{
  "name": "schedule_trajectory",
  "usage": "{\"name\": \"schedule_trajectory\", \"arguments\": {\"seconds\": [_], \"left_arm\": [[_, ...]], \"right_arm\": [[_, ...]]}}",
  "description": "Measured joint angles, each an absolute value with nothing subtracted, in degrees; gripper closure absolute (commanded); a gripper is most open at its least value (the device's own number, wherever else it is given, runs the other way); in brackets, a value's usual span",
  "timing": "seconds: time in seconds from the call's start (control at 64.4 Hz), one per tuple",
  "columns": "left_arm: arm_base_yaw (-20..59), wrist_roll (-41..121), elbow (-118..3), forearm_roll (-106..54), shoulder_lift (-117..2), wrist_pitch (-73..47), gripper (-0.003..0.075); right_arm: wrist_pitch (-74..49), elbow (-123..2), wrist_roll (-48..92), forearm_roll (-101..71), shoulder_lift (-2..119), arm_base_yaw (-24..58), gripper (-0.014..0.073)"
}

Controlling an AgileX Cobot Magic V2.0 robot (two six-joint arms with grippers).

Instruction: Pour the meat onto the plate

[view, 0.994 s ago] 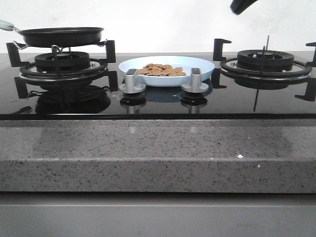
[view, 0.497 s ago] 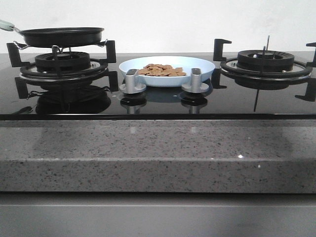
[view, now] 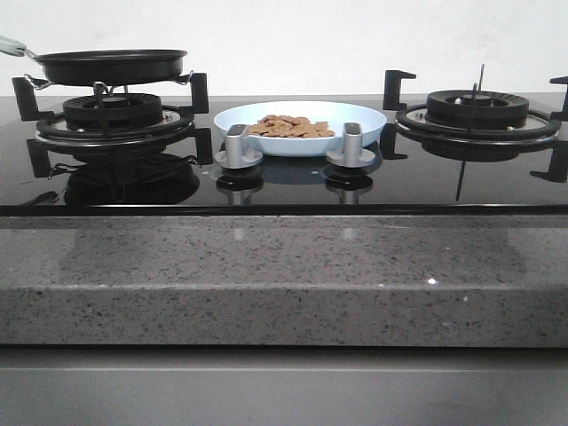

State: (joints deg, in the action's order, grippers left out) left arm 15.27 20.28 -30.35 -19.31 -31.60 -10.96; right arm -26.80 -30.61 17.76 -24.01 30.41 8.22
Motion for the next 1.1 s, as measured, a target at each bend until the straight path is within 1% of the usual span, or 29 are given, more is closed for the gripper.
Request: {"name": "schedule_trajectory", "arguments": {"seconds": [0.885,0.978,1.102], "left_arm": [[15.3,20.3,-30.1,-18.7,-31.6,-11.0,0.0741],[15.3,17.7,-29.9,-14.4,-31.6,-11.0,0.0741],[15.4,2.8,-29.4,3.0,-30.4,-10.6,0.0741]], "right_arm": [[-26.4,-30.6,18.1,-24.0,30.4,8.2,0.0654],[-26.4,-30.6,18.1,-24.0,30.4,8.2,0.0654],[-26.4,-30.6,18.1,-24.0,30.4,8.2,0.0654]]}}
